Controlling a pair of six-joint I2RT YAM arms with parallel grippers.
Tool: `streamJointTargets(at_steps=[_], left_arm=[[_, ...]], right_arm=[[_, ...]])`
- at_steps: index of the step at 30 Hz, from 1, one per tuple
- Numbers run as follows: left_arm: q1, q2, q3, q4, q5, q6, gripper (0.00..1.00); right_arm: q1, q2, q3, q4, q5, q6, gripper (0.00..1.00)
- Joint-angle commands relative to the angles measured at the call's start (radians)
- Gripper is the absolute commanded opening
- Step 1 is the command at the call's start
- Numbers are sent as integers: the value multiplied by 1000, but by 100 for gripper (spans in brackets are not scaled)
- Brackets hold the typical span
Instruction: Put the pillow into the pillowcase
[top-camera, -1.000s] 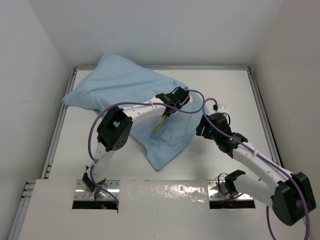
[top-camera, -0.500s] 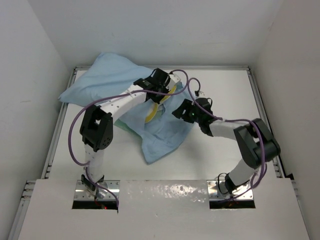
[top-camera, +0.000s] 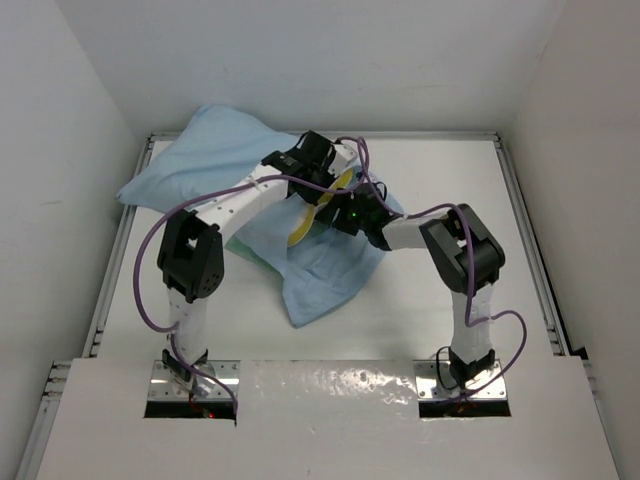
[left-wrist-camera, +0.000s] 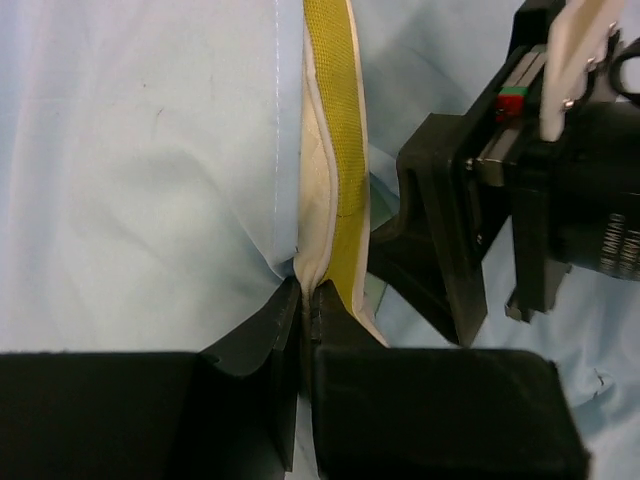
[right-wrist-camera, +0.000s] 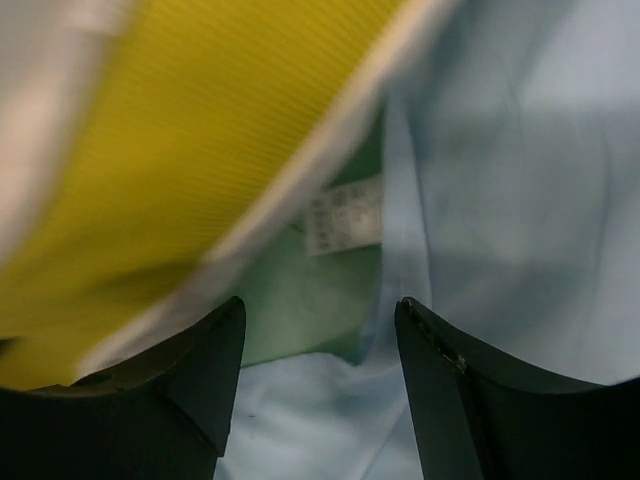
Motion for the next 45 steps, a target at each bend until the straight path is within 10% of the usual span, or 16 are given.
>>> streamJointTargets(at_steps=[1, 11, 30, 35, 38, 45], left_arm=[[9, -73, 84, 8, 50, -13, 0], [17, -148, 95, -62, 123, -16, 0], [17, -157, 100, -58, 189, -12, 0], [17, -173, 104, -59, 201, -13, 0], [23, -182, 95, -67, 205, -10, 0], [60, -182, -70, -46, 196, 50, 0]], right_arm=[[9, 38, 21, -59, 81, 63, 60], [-8, 71, 60, -337, 307, 182, 28], [107, 17, 188, -596, 523, -95, 57], [104, 104, 229, -628, 494, -67, 31], [81, 98, 202, -616, 469, -46, 0], [-50, -343, -210, -411, 509, -18, 0]])
